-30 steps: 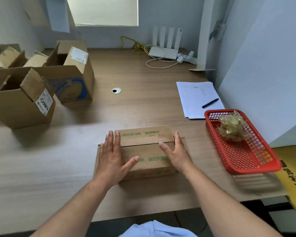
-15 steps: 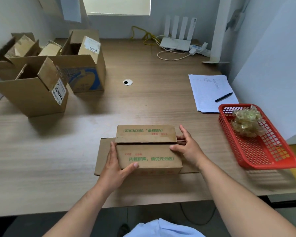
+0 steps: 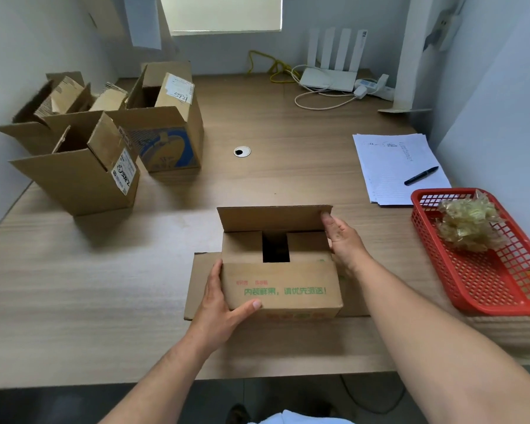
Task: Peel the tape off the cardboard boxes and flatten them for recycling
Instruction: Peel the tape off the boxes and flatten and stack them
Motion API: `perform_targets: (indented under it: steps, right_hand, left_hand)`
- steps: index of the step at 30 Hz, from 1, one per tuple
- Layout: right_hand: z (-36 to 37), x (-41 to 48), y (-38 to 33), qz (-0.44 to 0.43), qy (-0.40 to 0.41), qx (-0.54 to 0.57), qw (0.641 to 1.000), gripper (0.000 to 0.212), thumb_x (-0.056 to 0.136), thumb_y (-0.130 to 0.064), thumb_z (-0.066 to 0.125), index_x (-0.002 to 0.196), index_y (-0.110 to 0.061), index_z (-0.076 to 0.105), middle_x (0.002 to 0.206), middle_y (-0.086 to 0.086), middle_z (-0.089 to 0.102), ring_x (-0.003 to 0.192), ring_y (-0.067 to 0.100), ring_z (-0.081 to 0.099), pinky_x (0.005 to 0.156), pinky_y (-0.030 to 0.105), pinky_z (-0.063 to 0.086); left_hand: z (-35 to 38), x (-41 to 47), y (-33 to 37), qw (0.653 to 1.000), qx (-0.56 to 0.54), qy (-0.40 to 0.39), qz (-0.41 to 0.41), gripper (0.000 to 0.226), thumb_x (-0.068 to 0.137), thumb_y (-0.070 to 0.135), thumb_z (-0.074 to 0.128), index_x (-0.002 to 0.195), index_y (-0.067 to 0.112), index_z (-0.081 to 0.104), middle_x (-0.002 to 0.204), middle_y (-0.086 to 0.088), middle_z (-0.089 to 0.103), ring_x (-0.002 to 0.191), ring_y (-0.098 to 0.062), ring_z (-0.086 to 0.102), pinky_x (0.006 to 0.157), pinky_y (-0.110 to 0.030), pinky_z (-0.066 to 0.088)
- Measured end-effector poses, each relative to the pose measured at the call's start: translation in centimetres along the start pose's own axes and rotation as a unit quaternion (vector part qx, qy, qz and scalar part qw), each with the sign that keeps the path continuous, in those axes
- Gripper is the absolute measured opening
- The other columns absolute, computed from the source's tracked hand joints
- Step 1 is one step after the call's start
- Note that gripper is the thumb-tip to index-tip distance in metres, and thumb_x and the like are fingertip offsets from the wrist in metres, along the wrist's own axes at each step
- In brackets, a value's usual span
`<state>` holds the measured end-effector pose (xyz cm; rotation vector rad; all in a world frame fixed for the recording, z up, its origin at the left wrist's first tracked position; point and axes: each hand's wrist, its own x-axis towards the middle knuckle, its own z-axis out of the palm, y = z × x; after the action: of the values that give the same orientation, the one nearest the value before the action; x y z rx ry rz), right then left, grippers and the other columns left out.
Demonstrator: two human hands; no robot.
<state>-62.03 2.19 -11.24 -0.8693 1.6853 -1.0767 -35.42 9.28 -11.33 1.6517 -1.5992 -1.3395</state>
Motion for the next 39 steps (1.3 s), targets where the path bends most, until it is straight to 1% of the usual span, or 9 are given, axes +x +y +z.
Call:
perform_targets:
  steps: [10,14,18,22,25,30,33,35,39]
  right_hand:
    - [0.4,0.5,-0.6,0.012,0.061,0.095,0.994,0.048,0.086,-0.048,0.062,0.115,-0.01,0.065,0.115,-0.005,0.062,0.11,0.013,0.056,0.101,0.025,0.039]
    - [0.9,0.9,-0.3,0.02,0.068,0.147,0.987,0.062,0.055,-0.076,0.072,0.085,-0.021,0.07,0.108,0.008,0.071,0.11,0.025,0.062,0.104,0.044,0.044]
    - [0.9,1.0,-0.5,0.038,0.07,0.162,0.984,0.041,0.07,-0.06,0.073,0.082,-0.021,0.068,0.108,0.007,0.07,0.109,0.021,0.061,0.103,0.046,0.044]
    - [1.1,1.7,0.0,0.016,0.075,0.166,0.983,0.067,0.068,-0.059,0.074,0.093,0.002,0.063,0.113,0.027,0.061,0.087,0.015,0.055,0.1,0.05,0.045]
    - [1.5,1.4,-0.1,-0.002,0.081,0.148,0.986,0.075,0.066,-0.063,0.072,0.092,0.007,0.06,0.112,0.029,0.058,0.081,0.017,0.058,0.086,0.034,0.048]
    - [1.5,0.1,-1.2,-0.043,0.109,0.039,0.992,0.047,0.09,-0.047,0.059,0.065,-0.009,0.045,0.059,0.002,0.041,0.058,0.018,0.039,0.059,0.033,0.031]
    - [1.3,-1.5,-2.3,-0.039,0.075,-0.15,0.985,0.042,0.087,-0.055,0.057,0.096,-0.014,0.054,0.096,0.006,0.053,0.095,0.023,0.049,0.081,0.032,0.039]
    - [1.5,-3.5,-2.6,-0.002,0.036,-0.298,0.954,0.094,0.076,-0.065,0.062,0.143,-0.007,0.031,0.144,0.014,0.034,0.135,0.027,0.031,0.109,0.036,0.027]
    - [3.1,-7.0,-1.9,-0.002,0.007,-0.466,0.885,0.116,0.068,-0.067,0.068,0.15,-0.01,0.01,0.159,0.012,0.0,0.145,0.03,0.009,0.114,0.042,0.019]
  left_hand:
    - [-1.2,0.7,3.7,0.962,-0.256,0.029,-0.089,0.043,0.085,0.065,0.051,0.1,0.025,0.055,0.113,-0.001,0.062,0.106,-0.021,0.058,0.084,-0.039,0.047]
    - [-2.5,1.7,4.2,0.927,-0.356,0.023,-0.117,0.04,0.092,0.045,0.056,0.102,0.009,0.069,0.123,-0.011,0.065,0.11,-0.022,0.058,0.092,-0.035,0.043]
    - [-4.1,0.7,4.0,0.938,-0.315,-0.122,-0.081,0.06,0.066,0.028,0.072,0.122,0.017,0.054,0.125,-0.004,0.058,0.107,-0.019,0.057,0.081,-0.03,0.045]
    - [-4.0,-0.2,3.6,0.957,-0.077,-0.256,-0.113,0.137,0.05,0.044,0.088,0.151,0.044,-0.005,0.155,0.016,0.009,0.145,-0.017,0.018,0.117,-0.037,0.025]
    - [-1.9,-0.4,2.2,0.964,0.163,-0.199,-0.068,0.152,0.045,0.077,0.076,0.143,0.034,-0.032,0.157,0.012,-0.024,0.147,-0.011,-0.014,0.121,-0.036,0.003]
    - [-0.9,-0.7,1.0,0.972,0.183,-0.135,-0.052,0.148,0.039,0.088,0.064,0.132,0.04,-0.041,0.158,0.012,-0.022,0.148,-0.011,-0.008,0.121,-0.04,0.011]
    - [-0.7,-0.5,1.3,0.976,0.185,-0.11,-0.045,0.145,0.051,0.08,0.066,0.141,0.031,-0.036,0.159,0.01,-0.021,0.148,-0.011,-0.006,0.121,-0.037,0.011]
    - [-0.5,-0.4,1.5,0.979,0.172,-0.097,-0.042,0.142,0.055,0.076,0.066,0.143,0.028,-0.034,0.159,0.01,-0.021,0.148,-0.01,-0.006,0.121,-0.034,0.011]
    - [0.0,0.3,2.1,0.979,0.192,-0.058,-0.034,0.137,0.064,0.073,0.066,0.146,0.021,-0.031,0.159,0.007,-0.024,0.148,-0.01,-0.009,0.119,-0.03,0.009]
